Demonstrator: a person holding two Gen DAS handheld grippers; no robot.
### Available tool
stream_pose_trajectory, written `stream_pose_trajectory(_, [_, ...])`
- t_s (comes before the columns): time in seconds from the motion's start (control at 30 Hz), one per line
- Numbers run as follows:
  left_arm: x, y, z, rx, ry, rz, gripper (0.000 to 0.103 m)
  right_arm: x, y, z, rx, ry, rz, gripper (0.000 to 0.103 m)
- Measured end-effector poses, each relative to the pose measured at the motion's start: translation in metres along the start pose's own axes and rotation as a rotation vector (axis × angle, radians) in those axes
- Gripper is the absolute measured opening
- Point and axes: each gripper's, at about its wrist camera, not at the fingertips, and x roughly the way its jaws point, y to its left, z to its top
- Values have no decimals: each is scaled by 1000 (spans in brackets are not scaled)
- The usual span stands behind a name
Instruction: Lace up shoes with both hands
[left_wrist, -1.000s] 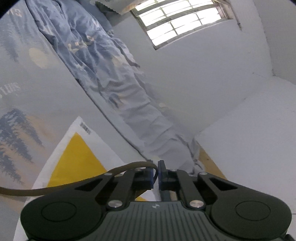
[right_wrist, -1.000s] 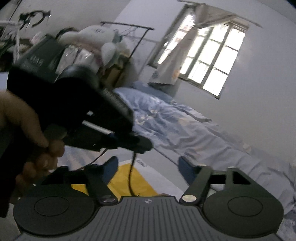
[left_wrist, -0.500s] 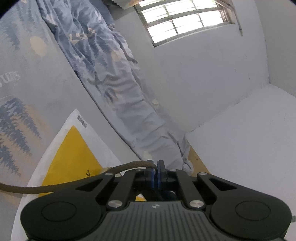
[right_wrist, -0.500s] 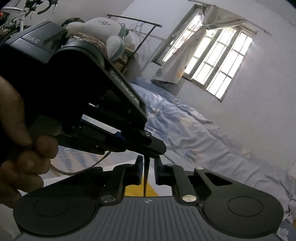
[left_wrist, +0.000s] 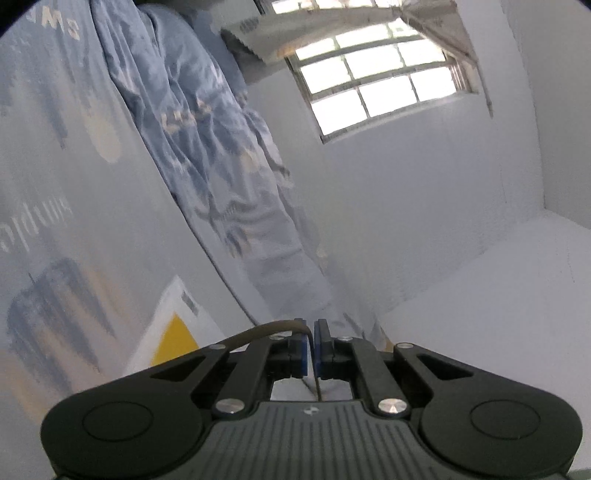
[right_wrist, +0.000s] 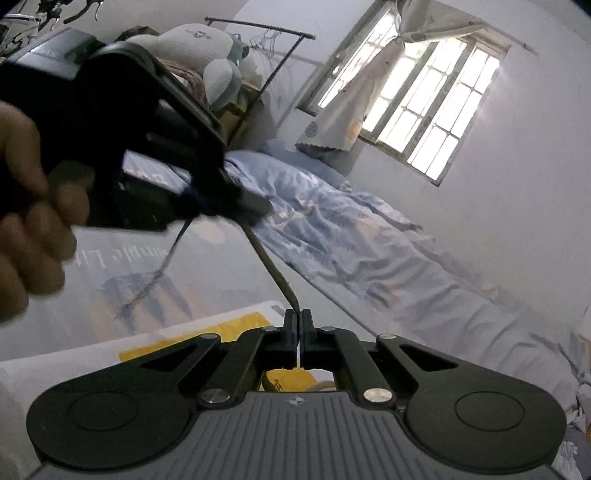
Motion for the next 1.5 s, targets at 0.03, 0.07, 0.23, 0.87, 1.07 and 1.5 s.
stream_pose_trajectory(0.03, [-2, 1, 3, 0, -14, 3, 1, 0, -2, -1, 5, 6, -3, 0])
stream_pose_trajectory(0.07, [-5, 1, 6, 1, -27, 7, 1, 1, -5, -2, 9, 11, -6, 0])
stream_pose_trajectory(0.23, [-12, 1, 15, 6, -75, 9, 1, 2, -14, -5, 30, 35, -16, 0])
stream_pose_trajectory(0.87, [16, -32, -21, 225, 115, 30, 1, -16, 3, 5, 28, -52, 85, 35])
stream_pose_trajectory(1.07, [12, -37, -24, 265, 89, 32, 1, -18, 4, 7, 38, -51, 103, 35])
stream_pose_trajectory(1.5, [-20, -37, -3, 272, -174, 187, 1, -17, 24, 5, -89, -18, 194, 35])
